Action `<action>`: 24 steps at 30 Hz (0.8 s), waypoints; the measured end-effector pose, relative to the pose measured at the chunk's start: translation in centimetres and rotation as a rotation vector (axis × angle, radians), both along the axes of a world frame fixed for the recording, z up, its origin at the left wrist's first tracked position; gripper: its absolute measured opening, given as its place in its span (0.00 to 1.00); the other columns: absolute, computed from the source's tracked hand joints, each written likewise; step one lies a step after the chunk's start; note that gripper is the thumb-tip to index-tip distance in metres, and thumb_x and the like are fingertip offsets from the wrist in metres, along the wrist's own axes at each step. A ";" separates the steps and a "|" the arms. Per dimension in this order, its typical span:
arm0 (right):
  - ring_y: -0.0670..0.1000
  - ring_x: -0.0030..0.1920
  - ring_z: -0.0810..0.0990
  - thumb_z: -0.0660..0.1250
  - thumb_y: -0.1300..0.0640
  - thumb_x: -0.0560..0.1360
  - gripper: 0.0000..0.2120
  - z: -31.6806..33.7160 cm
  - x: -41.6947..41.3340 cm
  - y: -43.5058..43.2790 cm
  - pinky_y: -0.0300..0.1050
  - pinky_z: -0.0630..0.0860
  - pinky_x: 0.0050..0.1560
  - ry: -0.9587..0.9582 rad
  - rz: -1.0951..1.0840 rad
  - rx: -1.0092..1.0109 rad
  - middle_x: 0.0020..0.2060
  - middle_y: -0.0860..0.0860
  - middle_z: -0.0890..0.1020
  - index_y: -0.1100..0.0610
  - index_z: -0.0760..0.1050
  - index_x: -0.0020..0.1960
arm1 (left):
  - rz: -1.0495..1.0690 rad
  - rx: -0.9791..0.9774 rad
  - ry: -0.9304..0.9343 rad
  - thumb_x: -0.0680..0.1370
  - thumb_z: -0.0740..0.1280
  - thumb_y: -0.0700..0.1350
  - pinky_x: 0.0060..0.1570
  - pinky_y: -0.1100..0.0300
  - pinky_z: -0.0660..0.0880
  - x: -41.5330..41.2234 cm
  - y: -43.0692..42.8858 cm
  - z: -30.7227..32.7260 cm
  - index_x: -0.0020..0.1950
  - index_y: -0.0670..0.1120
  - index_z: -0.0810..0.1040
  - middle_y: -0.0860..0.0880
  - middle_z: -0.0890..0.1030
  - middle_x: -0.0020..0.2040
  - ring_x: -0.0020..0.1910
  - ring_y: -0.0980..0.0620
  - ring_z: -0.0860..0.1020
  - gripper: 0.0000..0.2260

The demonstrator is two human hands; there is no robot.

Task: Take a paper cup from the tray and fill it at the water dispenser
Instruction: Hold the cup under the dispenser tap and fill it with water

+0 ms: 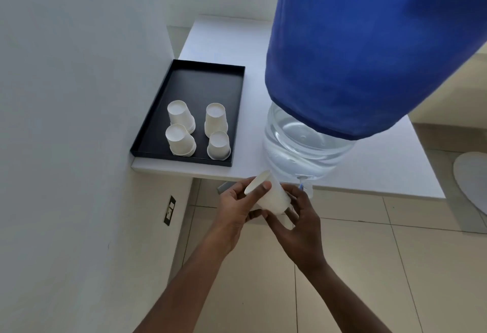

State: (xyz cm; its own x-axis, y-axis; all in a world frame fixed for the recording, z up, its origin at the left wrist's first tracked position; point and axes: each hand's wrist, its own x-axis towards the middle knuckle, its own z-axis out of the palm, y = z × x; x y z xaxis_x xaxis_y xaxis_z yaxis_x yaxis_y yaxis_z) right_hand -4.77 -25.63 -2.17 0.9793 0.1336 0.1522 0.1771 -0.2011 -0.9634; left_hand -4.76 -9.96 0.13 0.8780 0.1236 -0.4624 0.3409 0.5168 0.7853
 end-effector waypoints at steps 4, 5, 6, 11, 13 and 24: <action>0.48 0.68 0.80 0.82 0.51 0.68 0.35 1.0 -0.3 -1.6 0.43 0.82 0.62 -0.018 0.038 -0.068 0.65 0.45 0.82 0.54 0.73 0.71 | -0.099 0.261 -0.115 0.67 0.83 0.51 0.50 0.55 0.84 -1.0 -0.8 0.0 0.60 0.55 0.85 0.52 0.88 0.55 0.57 0.51 0.85 0.23; 0.46 0.68 0.80 0.83 0.51 0.67 0.36 1.3 -0.3 -2.1 0.43 0.81 0.63 -0.017 0.050 -0.094 0.65 0.44 0.82 0.54 0.73 0.72 | -0.136 0.363 -0.146 0.66 0.83 0.52 0.53 0.55 0.83 -1.1 -1.0 0.1 0.60 0.56 0.84 0.54 0.87 0.56 0.58 0.52 0.84 0.24; 0.46 0.68 0.81 0.83 0.51 0.67 0.37 1.4 -0.2 -2.6 0.44 0.80 0.64 -0.013 0.066 -0.114 0.65 0.42 0.82 0.53 0.73 0.72 | -0.173 0.463 -0.179 0.66 0.83 0.53 0.56 0.56 0.82 -1.2 -1.1 0.1 0.61 0.58 0.83 0.56 0.87 0.56 0.58 0.54 0.83 0.24; 0.39 0.60 0.83 0.79 0.49 0.66 0.32 1.7 -0.3 -3.8 0.33 0.79 0.59 0.008 0.075 -0.122 0.59 0.34 0.83 0.41 0.72 0.67 | -0.265 0.715 -0.278 0.64 0.85 0.50 0.50 0.61 0.83 -1.3 -2.4 -0.4 0.65 0.59 0.80 0.58 0.82 0.60 0.59 0.62 0.79 0.30; 0.40 0.59 0.84 0.79 0.49 0.65 0.32 1.1 -0.5 -4.3 0.32 0.80 0.57 0.031 0.057 -0.110 0.58 0.35 0.84 0.40 0.72 0.67 | -0.284 0.712 -0.268 0.64 0.85 0.51 0.46 0.60 0.84 -1.4 -3.1 -0.8 0.66 0.57 0.79 0.58 0.81 0.61 0.60 0.64 0.78 0.32; 0.43 0.58 0.84 0.84 0.52 0.64 0.33 -4.9 -0.6 -7.0 0.44 0.86 0.52 0.127 0.021 -0.202 0.55 0.37 0.84 0.44 0.74 0.65 | -0.340 0.821 -0.209 0.63 0.85 0.53 0.45 0.64 0.82 -1.6 -5.7 -5.0 0.62 0.54 0.78 0.59 0.83 0.57 0.56 0.66 0.79 0.30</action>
